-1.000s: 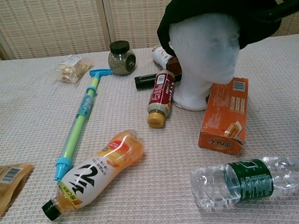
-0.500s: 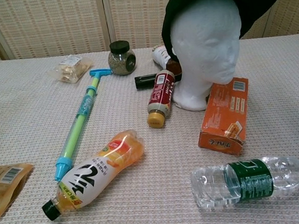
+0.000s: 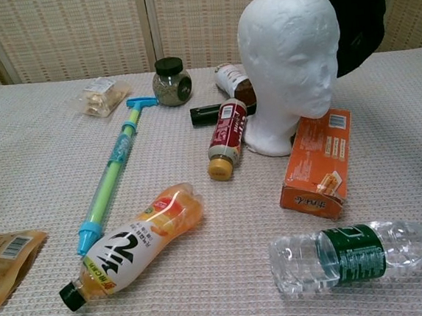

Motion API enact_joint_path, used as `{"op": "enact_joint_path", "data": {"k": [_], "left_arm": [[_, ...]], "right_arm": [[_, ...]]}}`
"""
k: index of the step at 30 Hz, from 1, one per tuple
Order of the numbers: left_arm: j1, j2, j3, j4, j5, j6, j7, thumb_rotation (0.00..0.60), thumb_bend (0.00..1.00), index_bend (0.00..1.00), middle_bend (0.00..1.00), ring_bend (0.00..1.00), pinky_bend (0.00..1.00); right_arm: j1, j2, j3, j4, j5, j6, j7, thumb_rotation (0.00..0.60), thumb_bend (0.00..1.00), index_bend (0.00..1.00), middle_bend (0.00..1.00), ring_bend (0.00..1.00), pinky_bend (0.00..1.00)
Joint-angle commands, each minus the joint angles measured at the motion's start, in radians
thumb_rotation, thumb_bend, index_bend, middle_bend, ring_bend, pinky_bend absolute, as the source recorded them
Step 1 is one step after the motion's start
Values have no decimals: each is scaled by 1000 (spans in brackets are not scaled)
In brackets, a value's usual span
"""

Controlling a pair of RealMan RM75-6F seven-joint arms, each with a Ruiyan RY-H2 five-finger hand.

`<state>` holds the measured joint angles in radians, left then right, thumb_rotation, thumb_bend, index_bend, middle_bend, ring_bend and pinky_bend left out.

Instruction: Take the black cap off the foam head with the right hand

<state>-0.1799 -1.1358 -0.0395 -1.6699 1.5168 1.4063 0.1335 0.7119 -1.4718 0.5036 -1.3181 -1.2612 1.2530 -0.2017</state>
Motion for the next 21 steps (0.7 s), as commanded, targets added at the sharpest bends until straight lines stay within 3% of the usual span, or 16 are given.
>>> {"op": "enact_joint_path", "data": {"k": [1, 5, 13, 21], "left_arm": [[-2, 0, 1, -2, -1, -3, 3, 600, 172, 125, 150, 158, 158], [-3, -1, 2, -3, -4, -6, 5, 600, 172, 125, 150, 157, 158], [-7, -1, 1, -14, -1, -6, 14, 600, 172, 124, 149, 154, 155], [-3, 8, 6, -45, 12, 7, 36, 600, 172, 124, 147, 152, 153]], "right_arm": [[37, 3, 6, 75, 16, -33, -4, 600, 776, 794, 704, 987, 1000], [27, 44, -23, 113, 5, -49, 0, 600, 777, 795, 704, 987, 1000], [-55, 146, -130, 159, -56, -65, 99, 600, 777, 797, 704, 986, 1000], [-82, 113, -251, 297, -156, -84, 258, 600, 777, 797, 704, 986, 1000]]}}
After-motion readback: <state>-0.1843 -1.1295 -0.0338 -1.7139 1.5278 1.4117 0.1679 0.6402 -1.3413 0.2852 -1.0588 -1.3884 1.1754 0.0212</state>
